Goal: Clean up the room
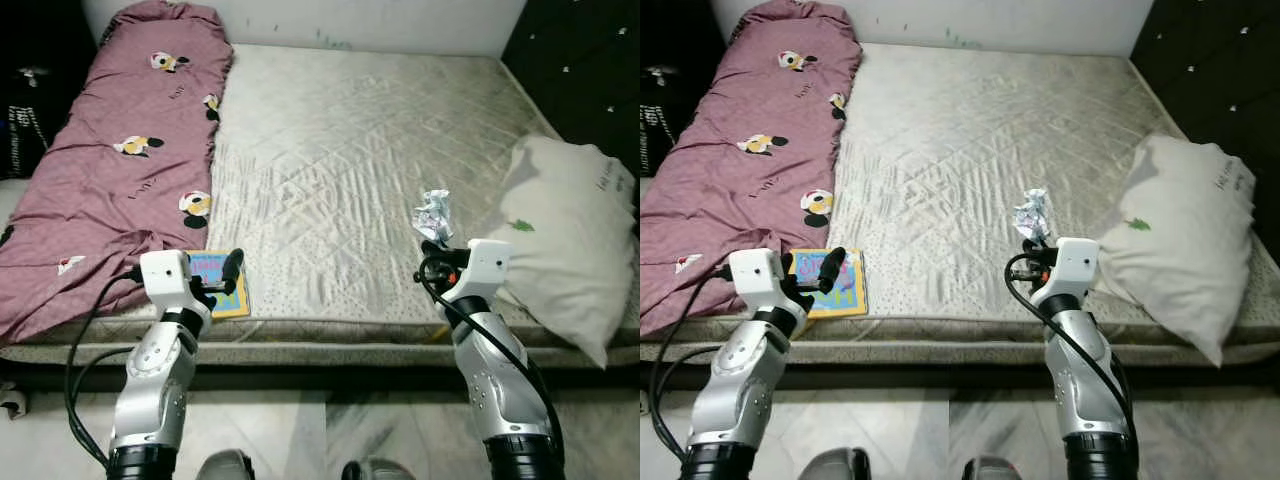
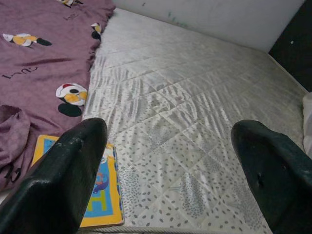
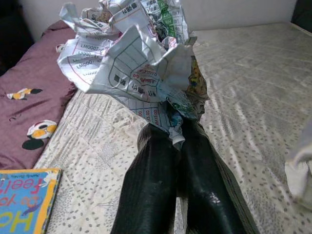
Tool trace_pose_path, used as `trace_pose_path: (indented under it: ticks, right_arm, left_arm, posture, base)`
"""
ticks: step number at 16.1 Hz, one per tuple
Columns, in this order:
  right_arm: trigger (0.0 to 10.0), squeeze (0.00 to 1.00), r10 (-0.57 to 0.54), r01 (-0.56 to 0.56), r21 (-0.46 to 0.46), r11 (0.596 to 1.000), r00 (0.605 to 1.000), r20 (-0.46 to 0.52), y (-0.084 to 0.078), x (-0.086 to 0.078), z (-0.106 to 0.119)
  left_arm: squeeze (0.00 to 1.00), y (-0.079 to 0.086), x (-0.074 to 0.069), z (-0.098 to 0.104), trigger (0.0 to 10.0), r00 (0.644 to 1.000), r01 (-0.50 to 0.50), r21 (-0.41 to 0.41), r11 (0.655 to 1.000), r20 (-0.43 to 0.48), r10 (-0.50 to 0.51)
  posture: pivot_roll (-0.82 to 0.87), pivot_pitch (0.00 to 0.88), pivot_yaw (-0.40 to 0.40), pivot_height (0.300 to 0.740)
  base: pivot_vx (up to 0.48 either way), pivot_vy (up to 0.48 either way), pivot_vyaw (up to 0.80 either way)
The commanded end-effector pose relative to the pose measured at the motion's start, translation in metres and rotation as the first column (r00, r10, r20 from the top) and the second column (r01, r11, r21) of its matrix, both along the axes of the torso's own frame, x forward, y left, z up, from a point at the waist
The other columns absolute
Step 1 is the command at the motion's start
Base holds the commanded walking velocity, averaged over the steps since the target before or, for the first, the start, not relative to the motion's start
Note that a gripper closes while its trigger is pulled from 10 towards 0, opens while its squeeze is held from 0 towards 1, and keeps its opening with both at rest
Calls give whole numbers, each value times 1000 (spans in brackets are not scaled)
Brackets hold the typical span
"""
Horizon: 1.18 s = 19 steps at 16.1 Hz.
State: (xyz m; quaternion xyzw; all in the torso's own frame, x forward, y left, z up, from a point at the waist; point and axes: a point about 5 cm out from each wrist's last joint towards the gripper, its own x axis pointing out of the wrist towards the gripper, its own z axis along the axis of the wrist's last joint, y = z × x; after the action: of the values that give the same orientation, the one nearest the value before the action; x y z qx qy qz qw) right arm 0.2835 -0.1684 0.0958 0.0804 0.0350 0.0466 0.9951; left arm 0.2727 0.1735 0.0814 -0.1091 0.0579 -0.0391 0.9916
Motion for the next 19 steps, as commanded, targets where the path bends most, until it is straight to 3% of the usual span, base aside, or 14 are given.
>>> trace_pose_path:
  ticks: [1,19]
  right_arm:
    - [10000,0,-7,7,-9,1000,1000,0,-2,1,0]
    - [10000,0,-13,13,-14,1000,1000,-2,-2,2,-1]
  left_arm:
    - [0,-1,-1,2,10000,1000,11,5,1000,10,-11]
    - [0,-1,0,3,10000,1000,17,3,1000,12,-17]
  posture:
    - [-9,70,-55,740]
    - [-10,86,-55,740]
  base:
    - [289,0,0]
    - [289,0,0]
